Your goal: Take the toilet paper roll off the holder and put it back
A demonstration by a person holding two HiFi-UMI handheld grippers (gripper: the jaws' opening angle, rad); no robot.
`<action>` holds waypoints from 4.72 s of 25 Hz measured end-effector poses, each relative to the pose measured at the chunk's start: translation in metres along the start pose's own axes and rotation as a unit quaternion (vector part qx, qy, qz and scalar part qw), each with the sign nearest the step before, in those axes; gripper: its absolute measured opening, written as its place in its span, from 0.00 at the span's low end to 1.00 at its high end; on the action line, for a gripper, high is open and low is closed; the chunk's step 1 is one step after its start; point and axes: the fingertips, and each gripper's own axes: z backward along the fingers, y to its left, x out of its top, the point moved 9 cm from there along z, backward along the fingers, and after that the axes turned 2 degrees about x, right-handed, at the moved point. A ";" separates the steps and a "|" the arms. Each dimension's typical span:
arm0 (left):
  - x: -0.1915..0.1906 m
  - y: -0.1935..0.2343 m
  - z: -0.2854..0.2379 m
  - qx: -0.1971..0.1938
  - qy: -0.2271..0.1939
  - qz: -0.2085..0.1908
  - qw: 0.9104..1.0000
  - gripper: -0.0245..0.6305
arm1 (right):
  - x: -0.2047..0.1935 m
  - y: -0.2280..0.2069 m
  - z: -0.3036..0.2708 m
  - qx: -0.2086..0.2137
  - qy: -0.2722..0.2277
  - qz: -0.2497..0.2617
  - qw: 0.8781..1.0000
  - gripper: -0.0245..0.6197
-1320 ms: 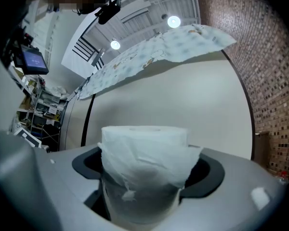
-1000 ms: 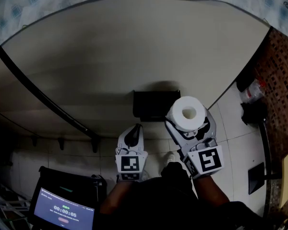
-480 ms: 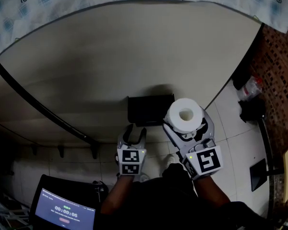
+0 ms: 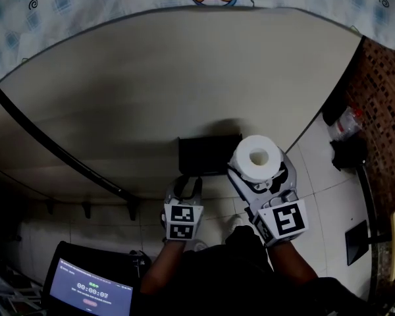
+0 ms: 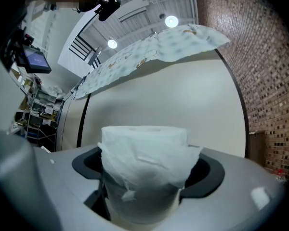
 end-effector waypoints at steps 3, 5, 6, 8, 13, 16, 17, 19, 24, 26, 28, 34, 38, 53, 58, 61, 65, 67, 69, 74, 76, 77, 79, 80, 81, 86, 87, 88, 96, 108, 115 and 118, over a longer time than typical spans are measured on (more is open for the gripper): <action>0.001 0.001 0.003 -0.001 0.002 -0.002 1.000 0.18 | -0.001 0.001 -0.004 0.002 0.001 -0.002 1.000 0.75; 0.000 0.001 0.004 -0.004 0.002 -0.002 1.000 0.18 | -0.001 0.001 -0.005 0.003 0.000 -0.002 1.000 0.75; 0.000 0.001 0.004 -0.005 0.003 -0.002 1.000 0.17 | -0.001 0.001 -0.006 0.003 0.000 -0.002 1.000 0.75; -0.001 0.001 0.006 -0.008 0.005 -0.001 1.000 0.17 | -0.001 0.001 -0.005 0.003 0.001 -0.003 1.000 0.75; 0.000 -0.001 0.013 -0.016 0.010 0.001 1.000 0.16 | -0.004 -0.006 -0.004 -0.009 0.003 -0.006 1.000 0.75; -0.001 -0.001 0.019 -0.027 0.011 0.004 1.000 0.16 | -0.009 -0.011 -0.001 -0.020 0.005 -0.004 1.000 0.75; -0.001 -0.001 0.021 -0.030 0.012 0.006 0.999 0.16 | -0.010 -0.012 0.000 -0.022 0.006 -0.003 1.000 0.75; -0.001 -0.002 0.026 -0.036 0.015 0.005 0.999 0.16 | -0.011 -0.012 0.002 -0.025 0.006 -0.004 1.000 0.75; 0.002 -0.005 0.036 -0.048 0.027 -0.001 0.998 0.16 | -0.010 -0.009 0.007 -0.028 0.004 -0.001 1.000 0.75; 0.003 -0.003 0.039 -0.061 0.027 0.001 0.998 0.17 | -0.011 -0.011 0.008 -0.034 0.002 0.004 0.999 0.75; 0.004 -0.001 0.042 -0.076 0.024 0.006 0.997 0.17 | -0.013 -0.014 0.011 -0.040 0.002 0.006 0.999 0.75; 0.009 -0.003 0.047 -0.093 0.019 0.016 0.995 0.18 | -0.023 -0.030 0.026 -0.070 0.012 -0.004 0.997 0.75; 0.012 -0.001 0.048 -0.100 0.021 0.024 0.994 0.18 | -0.038 -0.041 0.032 -0.090 0.026 -0.022 0.995 0.75; 0.013 -0.002 0.045 -0.103 0.031 0.020 0.994 0.18 | -0.142 -0.079 0.010 -0.044 -0.024 -0.360 0.932 0.75; 0.014 -0.002 0.043 -0.103 0.033 0.019 0.994 0.17 | -0.181 -0.082 -0.005 -0.025 -0.074 -0.516 0.853 0.75; 0.014 -0.002 0.044 -0.106 0.035 0.016 0.994 0.17 | -0.193 -0.083 -0.010 -0.006 -0.120 -0.579 0.807 0.74; 0.015 -0.001 0.043 -0.105 0.035 0.016 0.994 0.17 | -0.189 -0.078 -0.023 0.037 -0.122 -0.585 0.801 0.74; 0.015 0.000 0.042 -0.105 0.035 0.016 0.994 0.17 | -0.187 -0.075 -0.029 0.048 -0.114 -0.577 0.807 0.74; 0.015 0.001 0.042 -0.105 0.037 0.016 0.994 0.17 | -0.188 -0.071 -0.032 0.053 -0.107 -0.575 0.810 0.74; 0.015 0.001 0.041 -0.110 0.041 0.018 0.993 0.17 | -0.196 -0.072 -0.033 0.070 -0.095 -0.581 0.805 0.74; 0.015 0.002 0.040 -0.111 0.039 0.020 0.993 0.17 | -0.197 -0.074 -0.034 0.087 -0.087 -0.579 0.806 0.74; 0.015 0.002 0.040 -0.112 0.039 0.022 0.993 0.17 | -0.197 -0.076 -0.035 0.096 -0.081 -0.578 0.807 0.74; 0.014 0.002 0.041 -0.113 0.038 0.024 0.993 0.16 | -0.197 -0.077 -0.036 0.114 -0.072 -0.577 0.805 0.74; 0.014 0.002 0.041 -0.113 0.038 0.026 0.992 0.16 | -0.198 -0.078 -0.036 0.123 -0.067 -0.576 0.805 0.74; 0.014 0.002 0.041 -0.114 0.038 0.027 0.992 0.17 | -0.198 -0.079 -0.037 0.131 -0.062 -0.576 0.805 0.74; 0.014 0.003 0.041 -0.114 0.038 0.031 0.992 0.17 | -0.201 -0.079 -0.036 0.169 -0.032 -0.567 0.805 0.73; 0.014 0.003 0.041 -0.115 0.038 0.033 0.992 0.16 | -0.201 -0.079 -0.035 0.179 -0.024 -0.564 0.806 0.73; 0.014 0.003 0.041 -0.116 0.038 0.034 0.992 0.16 | -0.202 -0.077 -0.035 0.190 -0.016 -0.560 0.806 0.73; 0.015 0.004 0.042 -0.125 0.036 0.050 0.990 0.16 | -0.211 -0.054 -0.054 0.276 0.050 -0.560 0.780 0.72; 0.014 0.005 0.040 -0.128 0.036 0.053 0.990 0.16 | -0.214 -0.028 -0.073 0.362 0.093 -0.522 0.767 0.72; 0.013 0.004 0.041 -0.135 0.041 0.061 0.988 0.16 | -0.215 -0.016 -0.081 0.377 0.110 -0.507 0.767 0.72; 0.014 0.004 0.041 -0.127 0.041 0.043 0.990 0.16 | -0.217 -0.008 -0.086 0.390 0.106 -0.511 0.759 0.72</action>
